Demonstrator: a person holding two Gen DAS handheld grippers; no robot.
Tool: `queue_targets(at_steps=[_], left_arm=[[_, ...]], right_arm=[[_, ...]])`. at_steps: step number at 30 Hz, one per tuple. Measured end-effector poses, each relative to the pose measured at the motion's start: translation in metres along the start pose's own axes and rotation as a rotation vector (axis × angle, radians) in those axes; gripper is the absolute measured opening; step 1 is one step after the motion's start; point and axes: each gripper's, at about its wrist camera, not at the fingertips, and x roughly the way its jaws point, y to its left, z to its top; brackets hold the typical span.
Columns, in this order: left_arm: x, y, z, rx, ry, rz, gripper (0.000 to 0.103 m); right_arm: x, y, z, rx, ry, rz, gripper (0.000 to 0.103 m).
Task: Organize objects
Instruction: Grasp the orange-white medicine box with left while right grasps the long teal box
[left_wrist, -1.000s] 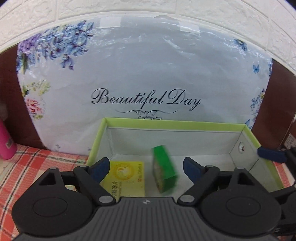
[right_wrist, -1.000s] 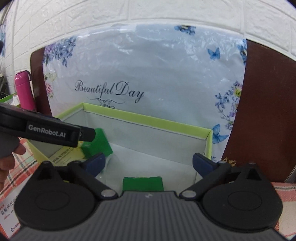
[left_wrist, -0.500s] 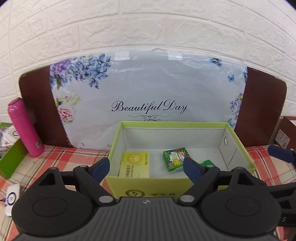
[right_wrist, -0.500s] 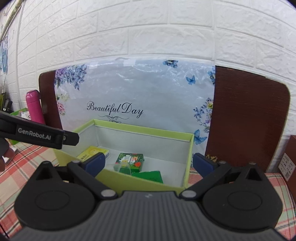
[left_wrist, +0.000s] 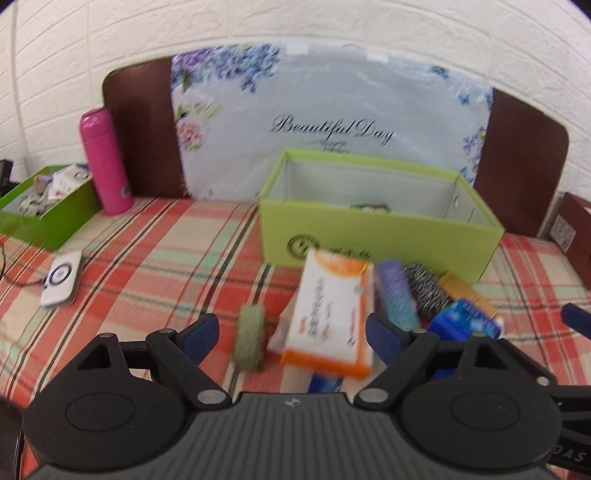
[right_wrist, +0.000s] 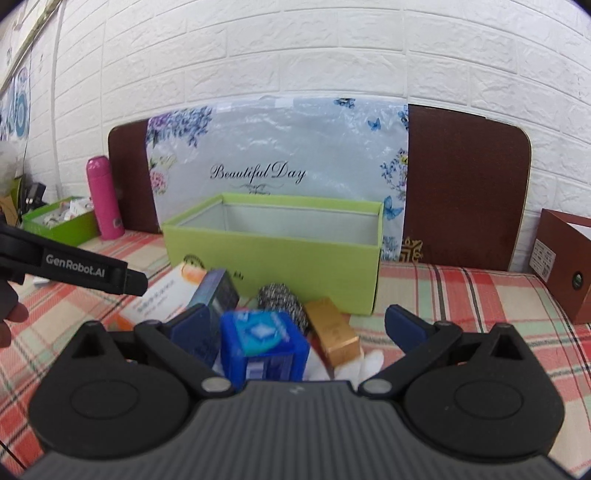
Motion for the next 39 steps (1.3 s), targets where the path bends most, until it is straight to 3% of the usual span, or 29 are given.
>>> queue_targets(at_steps=[10, 17, 26, 28, 29, 30, 39], left_arm=[[0.009, 0.025, -0.029, -0.033, 0.079, 0.064, 0.09], [0.011, 0.029, -0.038, -0.031, 0.096, 0.058, 0.09], [0.012, 0.037, -0.043, -0.043, 0.104, 0.047, 0.09], [0.013, 0.038, -0.043, -0.049, 0.106, 0.048, 0.09], [0.013, 0.039, -0.043, -0.051, 0.106, 0.047, 0.09], [0.013, 0.04, -0.043, -0.055, 0.106, 0.045, 0.09], [0.015, 0.035, -0.04, -0.04, 0.108, 0.005, 0.09]], right_arm=[[-0.014, 0.025, -0.017, -0.007, 0.038, 0.039, 0.101], [-0.009, 0.051, -0.016, -0.071, 0.062, 0.085, 0.077], [0.016, 0.076, -0.011, -0.145, 0.072, 0.088, 0.055], [0.021, 0.081, -0.012, -0.166, 0.084, 0.087, 0.046], [0.023, 0.083, -0.013, -0.174, 0.094, 0.091, 0.032], [0.025, 0.084, -0.014, -0.175, 0.104, 0.101, 0.026], [-0.001, 0.066, -0.024, -0.139, 0.145, 0.127, 0.023]])
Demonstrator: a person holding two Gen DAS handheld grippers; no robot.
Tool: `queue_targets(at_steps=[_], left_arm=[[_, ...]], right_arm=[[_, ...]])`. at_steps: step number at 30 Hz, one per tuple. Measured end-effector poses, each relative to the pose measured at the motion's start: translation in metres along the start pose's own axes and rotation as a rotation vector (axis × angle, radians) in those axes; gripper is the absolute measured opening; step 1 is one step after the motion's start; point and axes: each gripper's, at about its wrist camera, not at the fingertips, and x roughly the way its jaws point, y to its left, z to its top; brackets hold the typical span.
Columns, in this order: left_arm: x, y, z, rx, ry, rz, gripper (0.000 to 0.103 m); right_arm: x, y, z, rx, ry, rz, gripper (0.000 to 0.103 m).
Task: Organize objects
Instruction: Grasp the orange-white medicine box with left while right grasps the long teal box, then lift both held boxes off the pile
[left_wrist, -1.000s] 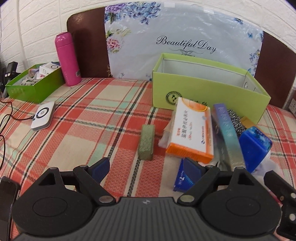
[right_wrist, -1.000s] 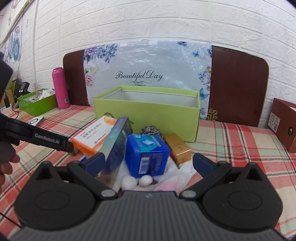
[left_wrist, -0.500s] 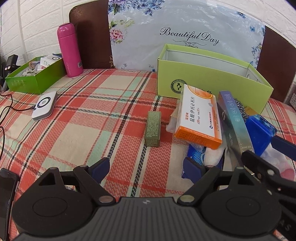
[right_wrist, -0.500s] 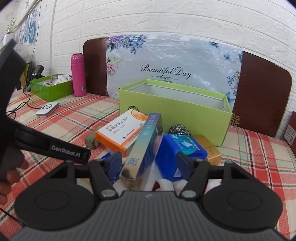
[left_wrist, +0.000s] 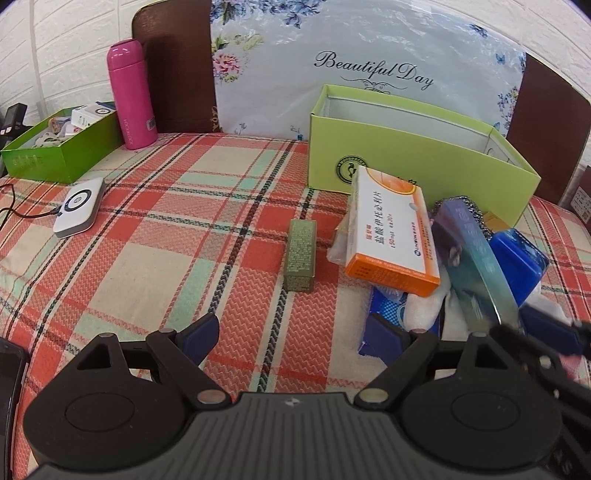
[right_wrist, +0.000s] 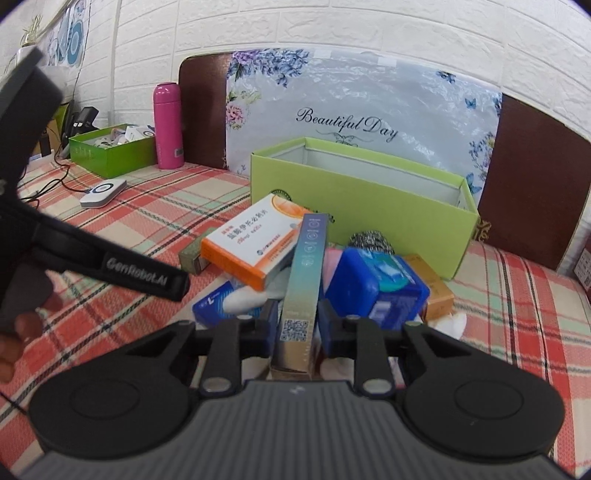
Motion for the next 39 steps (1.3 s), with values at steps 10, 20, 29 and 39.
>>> queue_targets(at_steps=[10, 20, 29, 39], left_arm=[[0.019, -0.029, 0.03, 0.042, -0.031, -0.061, 0.091], [0.034, -0.015, 0.041, -0.048, -0.006, -0.299, 0.043], [-0.009, 0.003, 0.012, -0.042, -0.015, -0.287, 0.054], [0.03, -0.03, 0.027, 0.149, 0.0, -0.035, 0.09]], right_arm=[[-0.041, -0.019, -0.041, 0.127, 0.082, 0.06, 0.022], [-0.065, -0.006, -0.054, 0.042, 0.135, 0.174, 0.022], [-0.055, -0.003, -0.055, 0.047, 0.136, 0.158, 0.047], [-0.046, 0.005, -0.046, 0.023, 0.092, 0.163, 0.05]])
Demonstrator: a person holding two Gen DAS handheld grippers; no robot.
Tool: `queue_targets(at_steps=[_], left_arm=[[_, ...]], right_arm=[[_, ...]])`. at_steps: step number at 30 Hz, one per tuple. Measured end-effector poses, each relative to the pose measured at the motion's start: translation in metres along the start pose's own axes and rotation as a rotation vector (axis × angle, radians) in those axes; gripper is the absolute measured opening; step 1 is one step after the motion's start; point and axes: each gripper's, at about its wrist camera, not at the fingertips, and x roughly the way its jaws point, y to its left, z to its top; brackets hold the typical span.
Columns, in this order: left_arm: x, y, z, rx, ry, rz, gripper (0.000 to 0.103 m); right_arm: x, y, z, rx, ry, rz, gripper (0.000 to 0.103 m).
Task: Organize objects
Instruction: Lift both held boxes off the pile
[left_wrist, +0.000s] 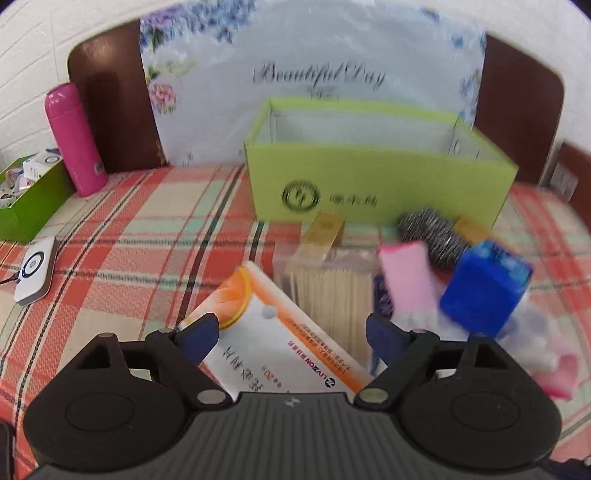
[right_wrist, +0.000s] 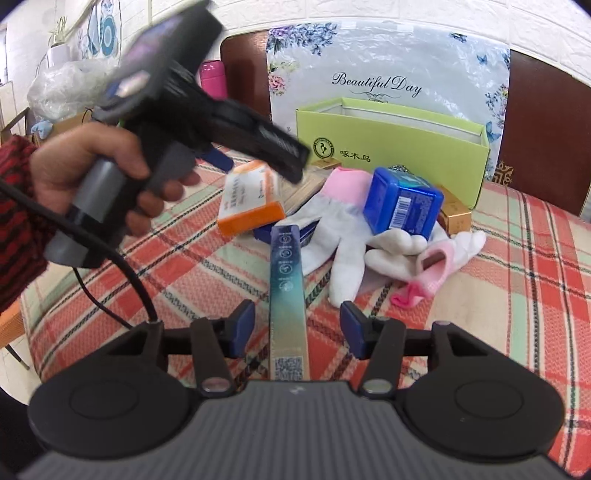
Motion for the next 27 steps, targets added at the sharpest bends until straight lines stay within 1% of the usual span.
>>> queue_targets(at_steps=[1, 2, 3, 5, 6, 7, 8, 9, 10, 12, 14, 15, 16, 18, 20, 21, 22, 26, 27], left_arm=[[0.0, 0.003, -0.005, 0.0, -0.005, 0.007, 0.087], [-0.004, 0.01, -0.01, -0.014, -0.017, -0.015, 0.082], [-0.008, 0.017, -0.014, -0.034, -0.007, -0.049, 0.073], [-0.015, 0.033, -0.022, -0.09, 0.04, -0.115, 0.072], [-0.022, 0.037, -0.027, -0.128, 0.056, -0.121, 0.072], [-0.027, 0.043, -0.032, -0.159, 0.061, -0.112, 0.076], [-0.032, 0.048, -0.037, -0.189, 0.062, -0.094, 0.081], [-0.036, 0.052, -0.043, -0.212, 0.061, -0.067, 0.089], [-0.037, 0.054, -0.048, -0.227, 0.057, -0.041, 0.091], [-0.03, 0.059, -0.051, -0.235, 0.075, -0.008, 0.091], [-0.019, 0.062, -0.05, -0.257, 0.132, 0.025, 0.091], [-0.015, 0.063, -0.048, -0.272, 0.141, 0.029, 0.091], [-0.014, 0.063, -0.048, -0.268, 0.127, 0.031, 0.091], [-0.016, 0.064, -0.046, -0.244, 0.086, 0.003, 0.091], [-0.018, 0.068, -0.045, -0.265, 0.072, -0.022, 0.082], [-0.02, 0.07, -0.046, -0.276, 0.065, -0.031, 0.072], [-0.02, 0.073, -0.047, -0.286, 0.069, -0.03, 0.067], [-0.02, 0.081, -0.05, -0.31, 0.07, -0.039, 0.066], [-0.02, 0.082, -0.05, -0.306, 0.067, -0.048, 0.065]], right_arm=[[-0.001, 0.0, -0.001, 0.001, 0.004, 0.008, 0.049], [-0.002, 0.0, -0.002, 0.0, 0.005, 0.018, 0.048], [-0.002, -0.001, -0.003, -0.002, 0.008, 0.029, 0.048], [-0.001, -0.001, -0.005, -0.006, 0.019, 0.04, 0.048], [0.001, -0.001, -0.005, -0.01, 0.023, 0.04, 0.048], [0.002, 0.0, -0.005, -0.016, 0.026, 0.039, 0.048], [0.004, 0.001, -0.005, -0.019, 0.027, 0.038, 0.048], [0.006, 0.001, -0.005, -0.018, 0.028, 0.04, 0.048], [0.007, 0.001, -0.004, -0.015, 0.029, 0.044, 0.048], [0.01, 0.001, -0.004, -0.009, 0.031, 0.055, 0.048], [0.01, 0.002, -0.004, -0.014, 0.035, 0.053, 0.049], [0.01, 0.002, -0.004, -0.016, 0.036, 0.049, 0.049], [0.01, 0.002, -0.005, -0.012, 0.036, 0.048, 0.049], [0.009, 0.001, -0.005, -0.007, 0.034, 0.039, 0.049], [0.008, 0.0, -0.004, -0.004, 0.031, 0.033, 0.049], [0.009, -0.001, -0.004, -0.002, 0.03, 0.034, 0.049], [0.011, -0.001, -0.003, -0.002, 0.031, 0.034, 0.049], [0.019, 0.001, 0.001, -0.002, 0.033, 0.039, 0.049], [0.021, 0.001, 0.001, -0.002, 0.035, 0.045, 0.047]])
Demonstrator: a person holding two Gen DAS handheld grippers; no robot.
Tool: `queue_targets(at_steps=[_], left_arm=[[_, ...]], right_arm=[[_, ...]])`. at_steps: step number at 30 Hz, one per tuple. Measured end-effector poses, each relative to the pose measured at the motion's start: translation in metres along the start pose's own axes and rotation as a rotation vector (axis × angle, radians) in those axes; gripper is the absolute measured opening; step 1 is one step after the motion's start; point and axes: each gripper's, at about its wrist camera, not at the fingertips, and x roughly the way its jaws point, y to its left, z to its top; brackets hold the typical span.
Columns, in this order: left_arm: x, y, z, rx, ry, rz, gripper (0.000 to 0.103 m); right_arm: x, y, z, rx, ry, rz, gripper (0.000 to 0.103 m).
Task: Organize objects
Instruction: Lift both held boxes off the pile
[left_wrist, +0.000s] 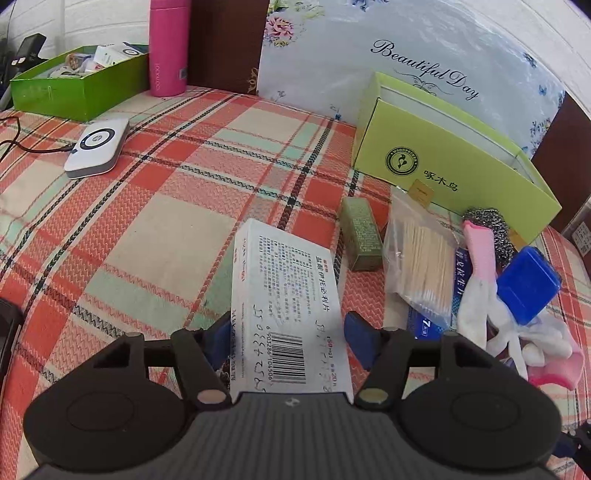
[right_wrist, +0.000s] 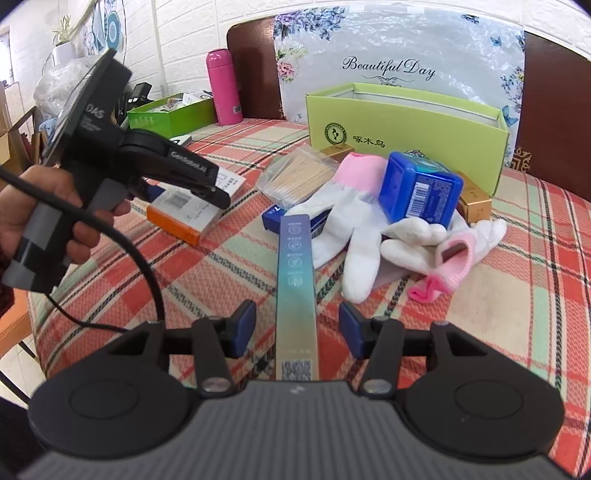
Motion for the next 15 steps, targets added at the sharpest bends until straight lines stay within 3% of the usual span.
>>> queue_targets(at_steps=[2, 4, 6, 11, 15], left_arm=[[-0.003, 0.0, -0.001, 0.018, -0.009, -0.014, 0.056], [-0.009, -0.001, 0.001, 0.043, -0.031, -0.042, 0.038], [-0.014, -0.002, 0.004, 0.048, -0.022, -0.097, 0.019], [-0.026, -0.012, 0.007, 0.069, -0.03, -0.164, 0.018], [-0.051, -0.027, 0.022, 0.099, -0.098, -0.237, 0.018]], right_arm=[[0.004, 0.0, 0.001, 0.002, 0.015, 0.015, 0.034], [0.006, 0.0, 0.001, 0.0, 0.022, 0.007, 0.023], [0.004, 0.0, 0.001, 0.006, 0.021, 0.009, 0.022], [-0.008, -0.005, 0.009, 0.031, -0.011, 0.021, 0.021], [-0.025, -0.016, 0.029, 0.06, -0.081, 0.04, 0.021]])
